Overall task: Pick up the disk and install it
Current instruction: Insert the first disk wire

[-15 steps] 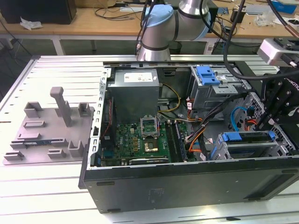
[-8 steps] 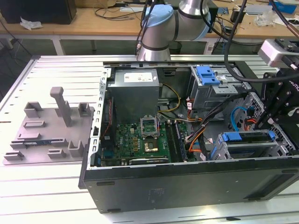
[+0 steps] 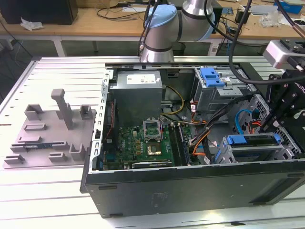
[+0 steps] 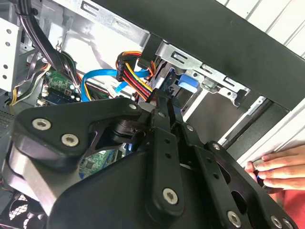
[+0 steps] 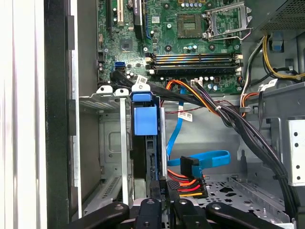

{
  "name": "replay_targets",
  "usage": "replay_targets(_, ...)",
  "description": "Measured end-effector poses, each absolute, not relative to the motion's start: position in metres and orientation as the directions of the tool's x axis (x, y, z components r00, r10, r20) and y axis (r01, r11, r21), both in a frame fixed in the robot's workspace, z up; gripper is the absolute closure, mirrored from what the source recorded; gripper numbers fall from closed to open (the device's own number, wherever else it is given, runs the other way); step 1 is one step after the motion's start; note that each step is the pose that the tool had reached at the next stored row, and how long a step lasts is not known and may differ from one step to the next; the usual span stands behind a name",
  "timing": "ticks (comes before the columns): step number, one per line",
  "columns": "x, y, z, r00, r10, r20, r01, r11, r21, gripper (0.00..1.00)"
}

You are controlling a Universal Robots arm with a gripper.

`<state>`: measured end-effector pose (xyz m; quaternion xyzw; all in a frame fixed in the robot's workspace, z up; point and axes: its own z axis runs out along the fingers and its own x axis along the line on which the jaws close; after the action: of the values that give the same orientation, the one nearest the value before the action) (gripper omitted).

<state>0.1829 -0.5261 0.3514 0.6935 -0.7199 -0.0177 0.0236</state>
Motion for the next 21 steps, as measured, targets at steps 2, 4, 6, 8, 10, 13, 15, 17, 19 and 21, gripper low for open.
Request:
replay_targets(2,0.1825,-0.5262,0.3514,-0.042,-0.999,0.009,-0.997,0.042,0.058,0.83)
replay_targets(4,0.1817,-0.5264,0.3512,-0.044,-0.999,0.009,-0.997,0.045,0.056,0.83)
replay_targets(6,0.1811,-0.5265,0.3508,-0.046,-0.999,0.009,-0.998,0.046,0.052,0.83)
replay_targets(8,0.1801,-0.5265,0.3507,-0.047,-0.999,0.009,-0.998,0.047,0.043,0.83)
replay_targets(10,0.1784,-0.5265,0.3506,-0.049,-0.999,0.008,-0.998,0.049,0.032,0.83)
replay_targets(13,0.1743,-0.5269,0.3506,-0.052,-0.999,0.008,-0.998,0.052,0.029,0.83)
replay_targets(15,0.1741,-0.5275,0.3506,-0.052,-0.999,0.008,-0.998,0.052,0.029,0.83)
replay_targets(17,0.174,-0.5278,0.3506,-0.052,-0.999,0.008,-0.998,0.052,0.029,0.83)
replay_targets(19,0.174,-0.5283,0.3506,-0.052,-0.999,0.008,-0.998,0.052,0.029,0.83)
replay_targets(21,0.174,-0.5292,0.3506,-0.052,-0.999,0.008,-0.998,0.052,0.029,0.83)
